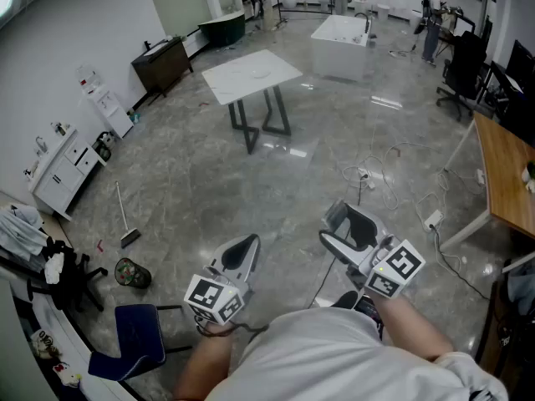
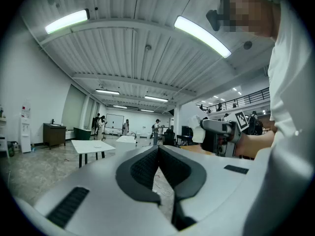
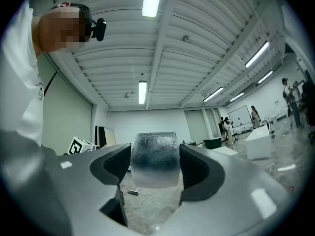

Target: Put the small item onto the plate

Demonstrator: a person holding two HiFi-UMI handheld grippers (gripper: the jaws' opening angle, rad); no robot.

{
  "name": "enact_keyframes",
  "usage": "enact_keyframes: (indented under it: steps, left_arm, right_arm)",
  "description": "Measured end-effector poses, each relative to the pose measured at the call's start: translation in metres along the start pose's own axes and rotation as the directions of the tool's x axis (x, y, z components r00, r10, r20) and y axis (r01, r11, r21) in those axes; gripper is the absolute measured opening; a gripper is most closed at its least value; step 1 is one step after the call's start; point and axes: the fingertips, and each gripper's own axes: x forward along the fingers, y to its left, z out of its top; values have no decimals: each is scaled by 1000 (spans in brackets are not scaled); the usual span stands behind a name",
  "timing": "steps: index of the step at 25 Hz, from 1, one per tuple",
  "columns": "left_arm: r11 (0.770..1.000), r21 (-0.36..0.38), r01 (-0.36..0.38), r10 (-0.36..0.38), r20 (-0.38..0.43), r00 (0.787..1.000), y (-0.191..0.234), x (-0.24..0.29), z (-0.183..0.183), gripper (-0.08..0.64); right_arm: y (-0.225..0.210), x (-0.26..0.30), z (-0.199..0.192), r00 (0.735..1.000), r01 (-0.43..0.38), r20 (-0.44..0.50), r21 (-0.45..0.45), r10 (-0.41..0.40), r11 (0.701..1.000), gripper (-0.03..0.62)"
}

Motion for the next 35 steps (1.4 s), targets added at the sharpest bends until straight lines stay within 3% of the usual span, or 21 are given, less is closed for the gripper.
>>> enact_keyframes:
  steps: [3, 14, 19, 27, 35]
  left_arm:
    - [1000, -5, -2, 2, -1, 1000, -6, -2, -1, 8]
    - [1000, -21, -11, 11, -17, 1000, -1, -2, -11, 8]
    - [999, -31, -9, 9, -24, 1000, 10, 12, -12, 8]
    - [998, -43, -41, 39, -47, 998, 30, 91, -21, 8]
    - [992, -46, -121, 119, -38, 992, 68, 230, -20, 8]
  right_arm:
    - [11, 0, -2, 1000, 5, -27, -72, -7, 997, 296]
    - [15, 3, -7, 999, -7, -51, -112, 1, 994, 296]
    - [-2, 12, -9, 998, 6, -56, -117, -13, 993, 296]
    - [-96, 26, -17, 997, 9, -73, -84, -15, 996, 296]
    - [-246, 57, -10, 996, -57, -75, -60, 52, 997, 296]
